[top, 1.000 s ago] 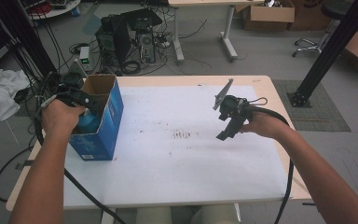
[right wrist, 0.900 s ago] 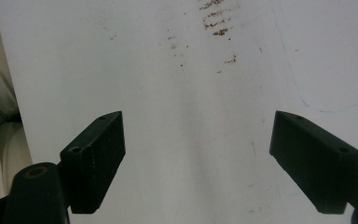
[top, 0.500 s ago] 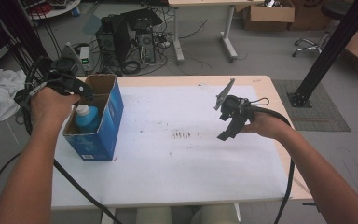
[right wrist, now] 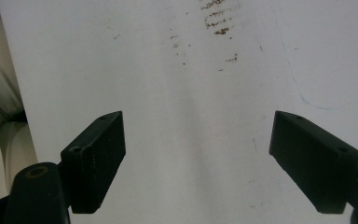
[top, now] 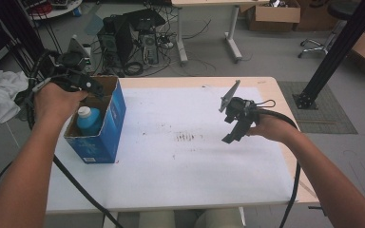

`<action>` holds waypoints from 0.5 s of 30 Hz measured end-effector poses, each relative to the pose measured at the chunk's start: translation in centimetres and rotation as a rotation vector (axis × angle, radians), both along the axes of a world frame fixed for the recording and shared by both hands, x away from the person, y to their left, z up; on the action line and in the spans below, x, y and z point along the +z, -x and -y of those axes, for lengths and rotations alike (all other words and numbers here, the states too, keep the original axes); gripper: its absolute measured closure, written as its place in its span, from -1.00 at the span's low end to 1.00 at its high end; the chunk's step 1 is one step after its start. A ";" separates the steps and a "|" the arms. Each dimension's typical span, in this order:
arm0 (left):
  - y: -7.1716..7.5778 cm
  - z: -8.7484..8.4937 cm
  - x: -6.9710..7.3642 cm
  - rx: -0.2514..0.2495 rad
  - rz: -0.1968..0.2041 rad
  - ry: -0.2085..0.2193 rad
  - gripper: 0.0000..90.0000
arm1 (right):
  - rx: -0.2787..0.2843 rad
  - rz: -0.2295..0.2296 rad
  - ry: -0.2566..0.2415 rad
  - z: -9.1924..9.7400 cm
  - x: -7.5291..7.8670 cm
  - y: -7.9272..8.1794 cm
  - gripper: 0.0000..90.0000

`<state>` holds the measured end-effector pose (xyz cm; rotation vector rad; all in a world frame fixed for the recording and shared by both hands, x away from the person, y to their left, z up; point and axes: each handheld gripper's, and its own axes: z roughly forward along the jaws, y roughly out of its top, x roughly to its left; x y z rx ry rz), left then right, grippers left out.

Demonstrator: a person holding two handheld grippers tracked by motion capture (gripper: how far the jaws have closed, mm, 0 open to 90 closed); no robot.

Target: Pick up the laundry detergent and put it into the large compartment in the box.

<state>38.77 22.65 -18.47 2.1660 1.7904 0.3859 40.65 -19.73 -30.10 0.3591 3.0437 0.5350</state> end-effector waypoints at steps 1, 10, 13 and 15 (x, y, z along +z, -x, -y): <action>0.0 0.2 0.1 -0.010 0.000 -0.004 -0.48 | -0.001 0.001 0.000 0.0 0.0 0.0 -0.60; -0.1 2.6 0.6 -0.084 0.038 0.013 -0.54 | -0.001 0.004 0.002 0.2 0.2 0.2 -0.60; -0.2 3.5 0.7 -0.123 0.042 0.014 -0.54 | -0.007 0.004 0.002 0.3 0.2 0.3 -0.60; -0.2 4.2 0.7 -0.159 0.046 0.005 -0.55 | -0.010 0.003 0.002 0.3 0.2 0.3 -0.60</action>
